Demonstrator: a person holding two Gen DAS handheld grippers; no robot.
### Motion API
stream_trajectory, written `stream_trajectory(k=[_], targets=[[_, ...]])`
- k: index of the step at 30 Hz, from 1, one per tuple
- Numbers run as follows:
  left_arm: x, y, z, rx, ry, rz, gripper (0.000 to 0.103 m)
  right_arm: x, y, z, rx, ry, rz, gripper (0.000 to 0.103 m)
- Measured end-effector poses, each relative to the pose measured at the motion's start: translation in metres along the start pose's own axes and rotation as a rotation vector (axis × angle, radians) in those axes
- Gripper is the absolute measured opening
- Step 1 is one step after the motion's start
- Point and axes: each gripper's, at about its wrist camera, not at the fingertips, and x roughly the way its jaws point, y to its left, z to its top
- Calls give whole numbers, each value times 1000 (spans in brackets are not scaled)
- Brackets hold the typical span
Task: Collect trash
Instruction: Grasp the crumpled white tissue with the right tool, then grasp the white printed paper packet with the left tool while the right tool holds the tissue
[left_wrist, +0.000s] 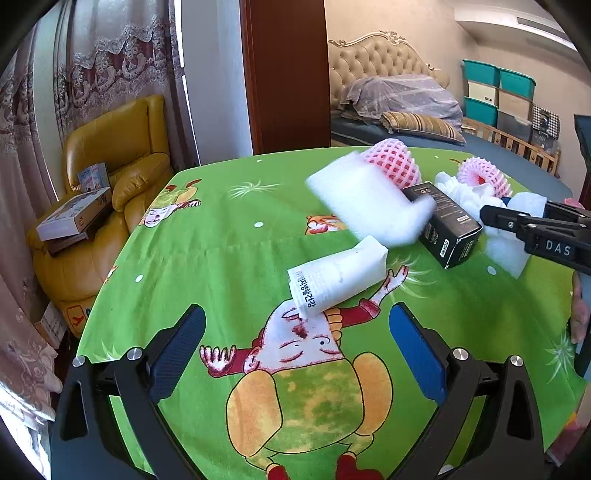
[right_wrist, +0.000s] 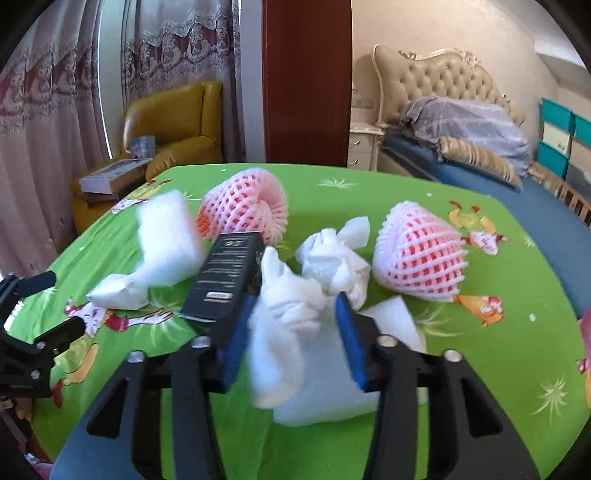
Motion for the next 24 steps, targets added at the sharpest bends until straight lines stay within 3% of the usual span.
stream_trajectory(k=[7,13,20,24], targets=[[6,-5,0,11,32,25,95,-41,-12,-9,13,-91,12,25],[7,-4,0,5,38,26,95,-85,-39,-22,49,-195,-71,25],[9,-4,1,7,42,24,95,-91,-88,-50,158,-177,-187,25],[12,-6,2,9,58,22,95,-87,-96,-57,198,-177,-191,25]])
